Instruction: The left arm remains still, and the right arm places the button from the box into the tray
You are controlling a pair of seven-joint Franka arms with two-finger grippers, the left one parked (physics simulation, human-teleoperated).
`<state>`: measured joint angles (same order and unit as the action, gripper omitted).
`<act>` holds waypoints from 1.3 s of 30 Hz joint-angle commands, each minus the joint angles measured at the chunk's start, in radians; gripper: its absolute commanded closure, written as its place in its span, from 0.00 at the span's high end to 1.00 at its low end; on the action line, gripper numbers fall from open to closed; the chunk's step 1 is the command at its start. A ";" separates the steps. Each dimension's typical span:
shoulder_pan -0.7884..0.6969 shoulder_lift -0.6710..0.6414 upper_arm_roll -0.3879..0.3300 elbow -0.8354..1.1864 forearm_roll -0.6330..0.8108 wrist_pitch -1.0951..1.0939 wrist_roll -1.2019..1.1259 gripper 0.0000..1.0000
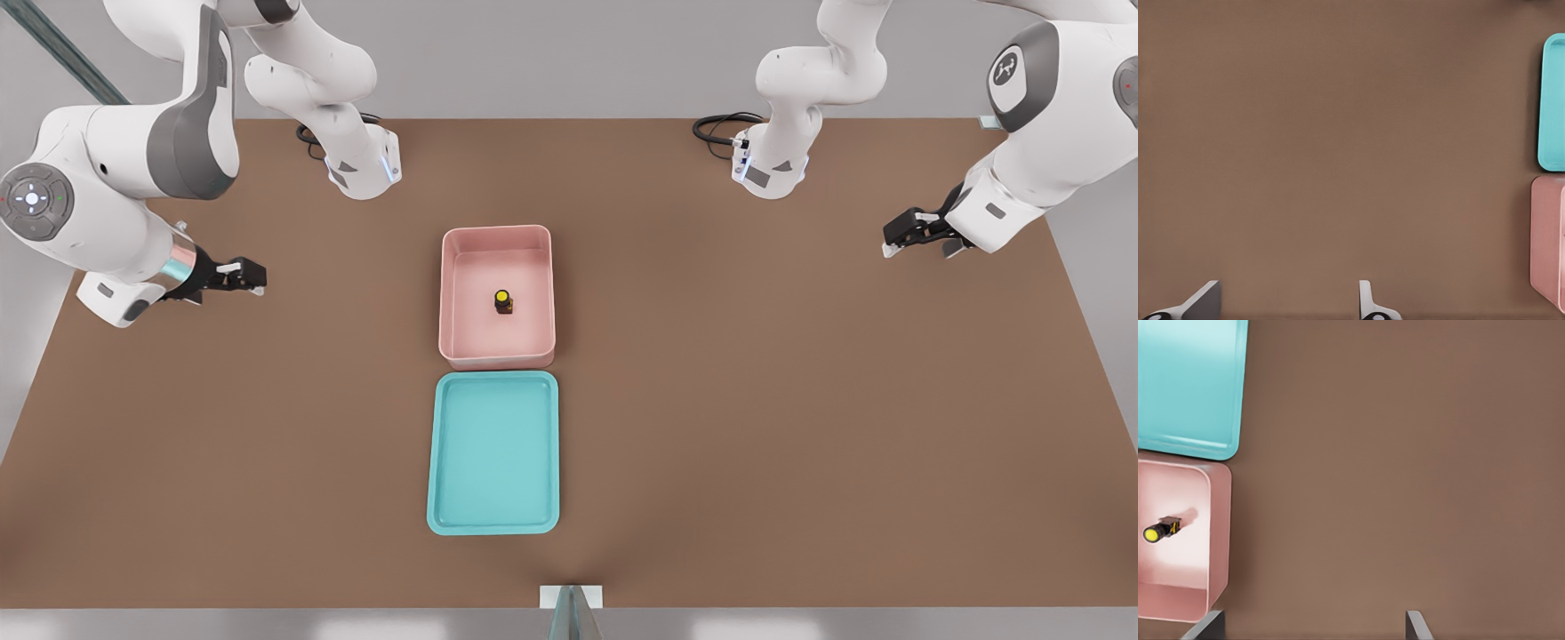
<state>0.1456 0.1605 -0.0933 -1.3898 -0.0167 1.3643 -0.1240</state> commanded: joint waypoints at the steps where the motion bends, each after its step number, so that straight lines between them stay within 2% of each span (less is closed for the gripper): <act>1: 0.000 -0.003 0.000 0.000 0.000 -0.004 -0.026 1.00; 3: 0.011 0.005 0.007 0.000 0.003 -0.004 -0.017 1.00; 4: 0.011 0.027 0.096 0.000 0.011 0.007 -0.013 1.00; 5: 0.019 0.053 0.231 -0.008 0.017 0.009 0.153 1.00; 6: 0.074 0.086 0.325 -0.006 0.014 0.032 0.326 1.00; 7: 0.189 0.125 0.328 -0.005 0.020 0.081 0.492 1.00; 9: 0.304 0.152 0.337 -0.080 0.031 0.197 0.773 1.00; 12: 0.305 0.120 0.408 -0.296 0.029 0.435 1.001 1.00; 16: 0.304 0.094 0.420 -0.538 0.017 0.710 1.138 1.00; 23: 0.295 0.235 0.422 -0.653 -0.078 1.067 1.196 1.00; 27: 0.298 0.241 0.422 -0.747 -0.141 1.164 1.224 1.00; 32: 0.301 0.292 0.420 -0.750 -0.158 1.167 1.224 1.00; 39: 0.287 0.292 0.422 -0.790 -0.187 1.179 1.222 1.00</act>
<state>0.4339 0.4535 0.3280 -2.1736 -0.1916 2.5060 0.8764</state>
